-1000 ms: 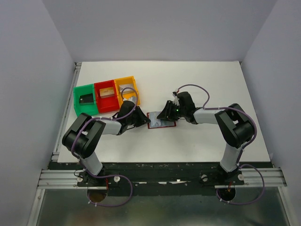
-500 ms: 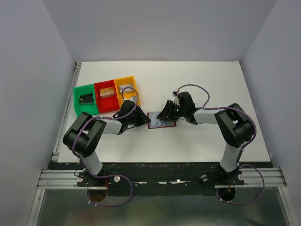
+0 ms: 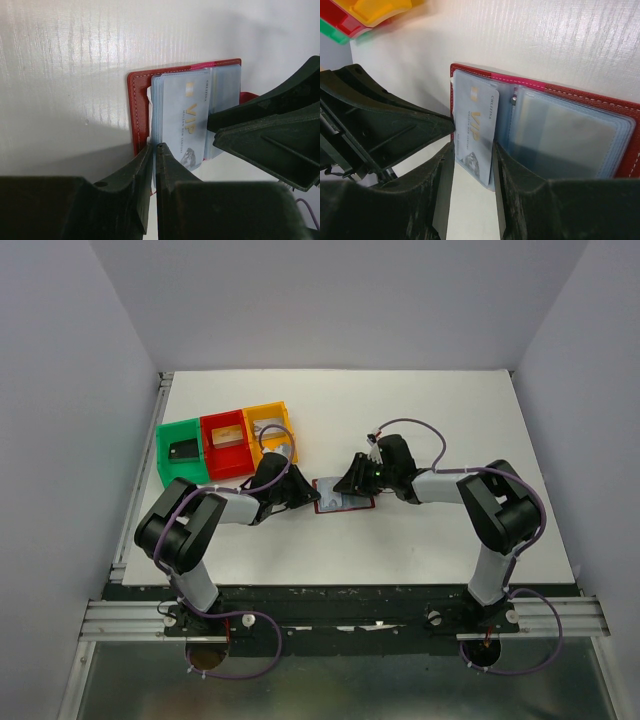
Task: Take the credit cards out of the card holder
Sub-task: Remove the credit card from the card holder.
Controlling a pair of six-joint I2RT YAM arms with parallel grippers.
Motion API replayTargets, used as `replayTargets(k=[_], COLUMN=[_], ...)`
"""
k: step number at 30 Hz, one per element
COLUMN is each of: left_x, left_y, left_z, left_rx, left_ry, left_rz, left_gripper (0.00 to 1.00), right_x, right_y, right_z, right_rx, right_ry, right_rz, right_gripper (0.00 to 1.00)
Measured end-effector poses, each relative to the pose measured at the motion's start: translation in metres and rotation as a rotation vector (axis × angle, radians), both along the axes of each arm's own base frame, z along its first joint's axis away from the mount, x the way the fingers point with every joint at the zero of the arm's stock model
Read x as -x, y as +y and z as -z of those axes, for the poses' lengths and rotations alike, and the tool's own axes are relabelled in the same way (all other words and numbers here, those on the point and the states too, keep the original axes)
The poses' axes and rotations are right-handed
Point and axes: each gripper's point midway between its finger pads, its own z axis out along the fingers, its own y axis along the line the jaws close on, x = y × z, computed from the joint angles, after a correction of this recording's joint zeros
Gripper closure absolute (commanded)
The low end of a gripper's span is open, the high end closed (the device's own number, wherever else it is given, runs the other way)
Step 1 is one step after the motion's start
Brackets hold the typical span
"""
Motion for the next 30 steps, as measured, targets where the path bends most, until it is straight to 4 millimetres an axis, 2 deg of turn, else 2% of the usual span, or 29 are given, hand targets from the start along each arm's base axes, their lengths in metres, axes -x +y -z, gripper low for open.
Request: replayTargets(k=[17,30], left_x=[-0.0003,-0.0004], left_y=[-0.0002,-0.0002], left_z=[0.0000,0.0006], left_rx=[0.001,0.001], left_ry=[-0.001,-0.001], left_rz=[0.000,0.000], left_gripper=[0.76,0.77], right_x=[0.0029,0.0062], right_y=[0.0008,0.0027], right_z=[0.0081,0.0033], right_rx=[-0.008,-0.091], right_ry=[0.024,-0.015], right_rz=[-0.017,-0.028], right_gripper=[0.57,0.58])
